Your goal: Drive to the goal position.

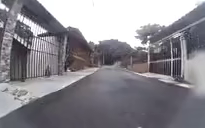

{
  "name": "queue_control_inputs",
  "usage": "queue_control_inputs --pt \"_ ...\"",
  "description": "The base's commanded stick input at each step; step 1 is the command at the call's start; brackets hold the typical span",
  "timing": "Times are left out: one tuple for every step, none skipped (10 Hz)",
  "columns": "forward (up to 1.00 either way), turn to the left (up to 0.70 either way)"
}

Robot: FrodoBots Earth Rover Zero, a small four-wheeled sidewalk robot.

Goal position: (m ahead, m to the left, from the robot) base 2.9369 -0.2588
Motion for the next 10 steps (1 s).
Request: queue_control_inputs --pt "0.50 0.01" --pt "0.50 0.01" --pt "0.50 0.01" --pt "0.50 0.01" --pt "0.50 0.01" --pt "0.50 0.01" --pt "0.50 0.01" --pt "0.50 0.01" --pt "0.50 0.01" --pt "0.50 0.01"
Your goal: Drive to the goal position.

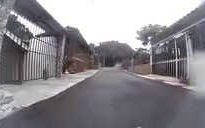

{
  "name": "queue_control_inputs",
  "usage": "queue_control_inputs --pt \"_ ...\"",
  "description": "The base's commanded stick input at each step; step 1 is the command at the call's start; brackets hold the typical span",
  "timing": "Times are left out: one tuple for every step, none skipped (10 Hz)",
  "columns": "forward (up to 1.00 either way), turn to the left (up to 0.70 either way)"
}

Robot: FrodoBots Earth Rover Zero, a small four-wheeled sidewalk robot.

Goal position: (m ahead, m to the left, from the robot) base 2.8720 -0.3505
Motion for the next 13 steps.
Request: queue_control_inputs --pt "0.50 0.01" --pt "0.50 0.01" --pt "0.50 0.01" --pt "0.50 0.01" --pt "0.50 0.01" --pt "0.50 0.01" --pt "0.50 -0.15" --pt "0.50 -0.41" --pt "0.50 -0.14" --pt "0.50 0.01" --pt "0.50 0.01" --pt "0.50 -0.02" --pt "0.50 -0.06"
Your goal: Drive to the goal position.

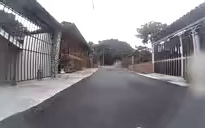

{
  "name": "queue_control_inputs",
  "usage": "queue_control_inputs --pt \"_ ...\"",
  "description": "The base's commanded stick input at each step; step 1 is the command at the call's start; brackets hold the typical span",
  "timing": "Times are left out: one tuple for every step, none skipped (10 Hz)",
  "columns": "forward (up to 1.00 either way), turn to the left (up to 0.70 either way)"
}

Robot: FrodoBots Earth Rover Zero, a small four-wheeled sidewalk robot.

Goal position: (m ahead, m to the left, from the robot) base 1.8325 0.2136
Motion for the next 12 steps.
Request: queue_control_inputs --pt "0.50 -0.28" --pt "0.50 -0.49" --pt "0.50 -0.49" --pt "0.50 -0.49" --pt "0.50 -0.49" --pt "0.50 -0.49" --pt "0.50 -0.49" --pt "0.50 -0.49" --pt "0.50 -0.49" --pt "0.50 -0.49" --pt "0.50 -0.29" --pt "0.50 0.01"
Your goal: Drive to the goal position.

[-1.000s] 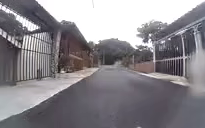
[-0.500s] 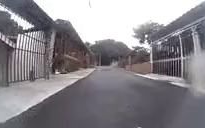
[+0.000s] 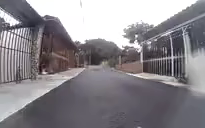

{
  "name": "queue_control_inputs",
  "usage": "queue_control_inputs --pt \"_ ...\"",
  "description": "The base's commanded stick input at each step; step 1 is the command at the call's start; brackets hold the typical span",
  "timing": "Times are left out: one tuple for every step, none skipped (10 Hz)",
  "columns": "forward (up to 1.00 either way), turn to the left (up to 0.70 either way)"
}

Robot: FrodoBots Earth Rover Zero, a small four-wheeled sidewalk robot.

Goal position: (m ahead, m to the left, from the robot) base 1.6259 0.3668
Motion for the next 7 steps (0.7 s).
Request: queue_control_inputs --pt "0.50 0.01" --pt "0.50 0.01" --pt "0.50 0.01" --pt "0.50 0.01" --pt "0.50 0.01" --pt "0.50 0.01" --pt "0.50 0.01"
